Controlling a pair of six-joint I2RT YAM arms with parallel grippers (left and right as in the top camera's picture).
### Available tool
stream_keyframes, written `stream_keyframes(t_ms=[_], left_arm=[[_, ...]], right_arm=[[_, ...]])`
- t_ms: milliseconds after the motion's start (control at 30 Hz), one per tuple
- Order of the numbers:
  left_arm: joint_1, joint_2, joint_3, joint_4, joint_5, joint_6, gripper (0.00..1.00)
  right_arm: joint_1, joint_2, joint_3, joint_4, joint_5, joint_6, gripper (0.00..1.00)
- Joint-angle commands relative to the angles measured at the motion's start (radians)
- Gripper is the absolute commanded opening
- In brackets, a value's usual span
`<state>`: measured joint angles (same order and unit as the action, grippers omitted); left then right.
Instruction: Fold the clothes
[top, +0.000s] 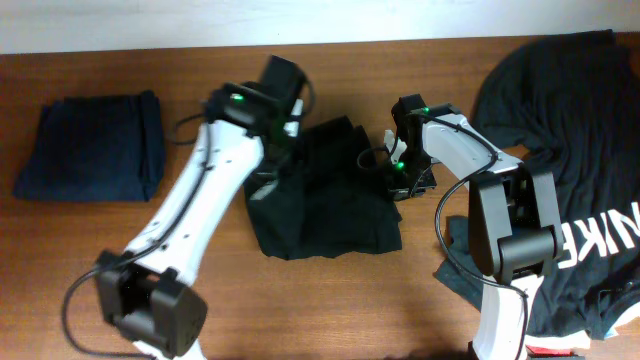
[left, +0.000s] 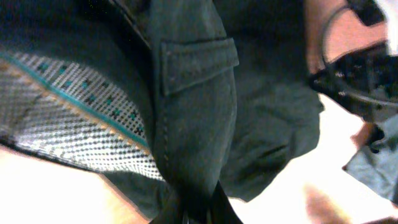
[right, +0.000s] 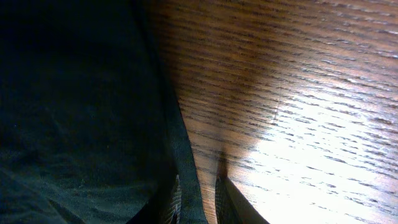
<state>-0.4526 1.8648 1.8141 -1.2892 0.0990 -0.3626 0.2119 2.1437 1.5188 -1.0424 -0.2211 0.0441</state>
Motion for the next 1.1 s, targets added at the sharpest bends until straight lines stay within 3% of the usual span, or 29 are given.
stream_keyframes(t_ms=[0, 200, 233, 333, 400, 533, 633, 767, 933, 1067], left_arm=[[-0.068, 0.051, 0.019, 0.074, 0.081, -0.018, 0.0], [-0.141, 0.087, 0.019, 0.164, 0.081, -0.068, 0.01], [-0.149, 0.095, 0.019, 0.164, 0.081, -0.068, 0.05], [-0.146, 0.097, 0.02, 0.166, 0.081, -0.052, 0.34], [-0.11, 0.092, 0.06, 0.167, 0.07, 0.039, 0.4], [0.033, 0.093, 0.119, 0.239, -0.047, 0.047, 0.52], [0.122, 0.119, 0.118, 0.308, -0.043, 0.047, 0.52], [0.176, 0.218, 0.118, 0.364, -0.043, 0.047, 0.52], [0.179, 0.396, 0.118, 0.384, -0.043, 0.067, 0.52], [0.179, 0.49, 0.118, 0.337, -0.044, 0.066, 0.52]], right_arm=[[0.01, 0.006, -0.028, 0.002, 0.02, -0.009, 0.24], [0.01, 0.006, -0.028, -0.001, 0.019, -0.009, 0.24], [0.01, 0.006, -0.028, -0.001, 0.019, -0.009, 0.24], [0.008, 0.005, -0.022, -0.014, 0.02, -0.009, 0.24], [-0.027, 0.002, 0.047, -0.099, 0.034, -0.01, 0.24], [-0.156, -0.041, 0.32, -0.32, 0.026, -0.01, 0.23], [-0.187, -0.075, 0.459, -0.426, -0.039, -0.014, 0.23], [-0.143, -0.102, 0.487, -0.498, -0.303, -0.166, 0.23], [-0.004, -0.093, 0.43, -0.511, -0.348, -0.16, 0.24], [0.072, -0.093, 0.284, -0.455, -0.344, -0.159, 0.24]])
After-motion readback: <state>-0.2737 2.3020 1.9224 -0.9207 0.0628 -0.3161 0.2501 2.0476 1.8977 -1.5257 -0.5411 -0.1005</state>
